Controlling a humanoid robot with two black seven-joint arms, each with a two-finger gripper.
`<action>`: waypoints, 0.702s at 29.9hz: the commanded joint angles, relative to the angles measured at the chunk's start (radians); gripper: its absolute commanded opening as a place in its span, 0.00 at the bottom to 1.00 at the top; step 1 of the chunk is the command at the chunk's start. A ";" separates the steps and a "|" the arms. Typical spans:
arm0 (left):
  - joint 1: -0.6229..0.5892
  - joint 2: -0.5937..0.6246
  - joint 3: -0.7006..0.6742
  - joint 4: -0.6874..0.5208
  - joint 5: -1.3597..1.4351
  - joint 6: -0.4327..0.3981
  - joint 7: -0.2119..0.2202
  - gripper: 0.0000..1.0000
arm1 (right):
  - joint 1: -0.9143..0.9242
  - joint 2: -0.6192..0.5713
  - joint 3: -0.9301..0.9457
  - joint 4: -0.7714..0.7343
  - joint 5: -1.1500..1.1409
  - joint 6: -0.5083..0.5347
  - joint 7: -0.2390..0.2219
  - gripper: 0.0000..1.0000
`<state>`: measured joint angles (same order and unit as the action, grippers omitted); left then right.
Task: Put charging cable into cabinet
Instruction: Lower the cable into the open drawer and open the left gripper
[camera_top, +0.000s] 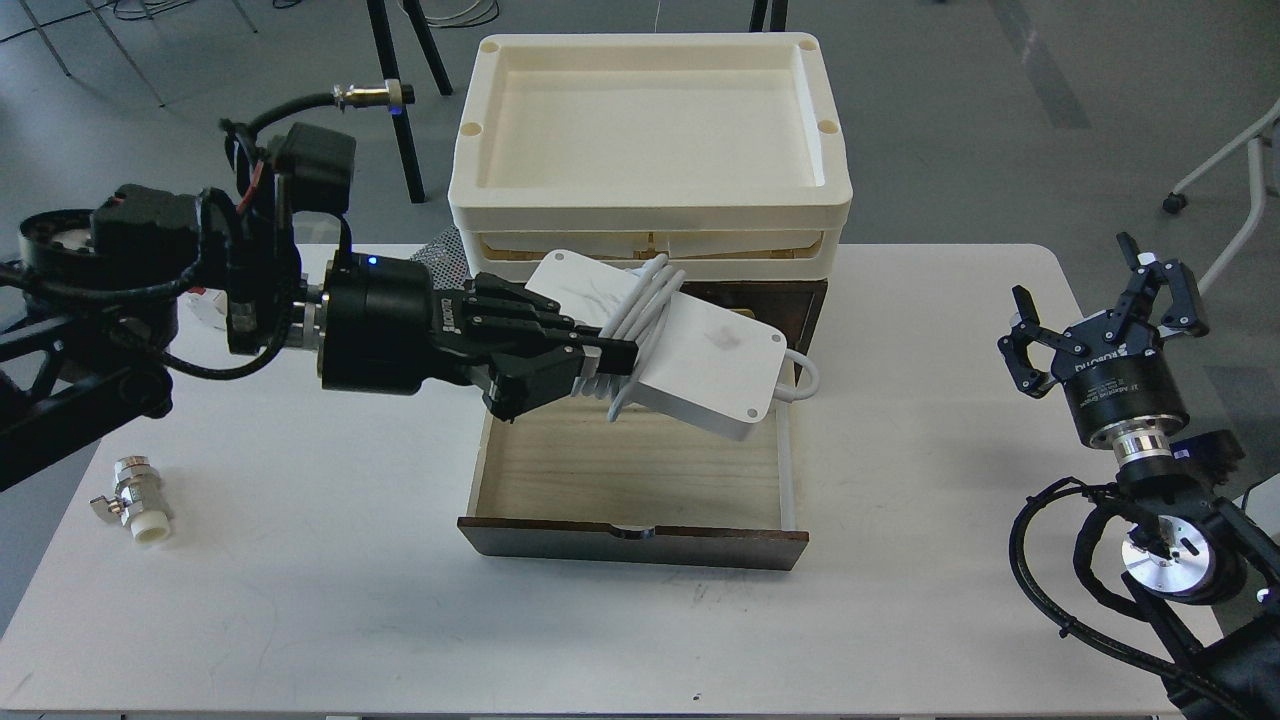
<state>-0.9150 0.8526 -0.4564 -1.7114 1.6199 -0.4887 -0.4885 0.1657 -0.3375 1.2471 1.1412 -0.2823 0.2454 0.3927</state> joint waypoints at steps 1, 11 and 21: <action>0.088 -0.039 0.001 0.004 0.092 0.000 0.000 0.03 | 0.001 0.000 0.000 0.000 0.000 0.000 0.000 0.99; 0.183 -0.170 0.004 0.130 0.207 0.045 0.000 0.03 | 0.000 0.000 0.000 0.000 0.000 0.000 0.000 1.00; 0.197 -0.257 0.056 0.309 0.210 0.104 0.000 0.04 | 0.001 0.000 0.000 0.000 0.000 0.000 0.000 1.00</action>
<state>-0.7240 0.6162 -0.4288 -1.4653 1.8295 -0.4200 -0.4887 0.1670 -0.3375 1.2471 1.1412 -0.2822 0.2454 0.3927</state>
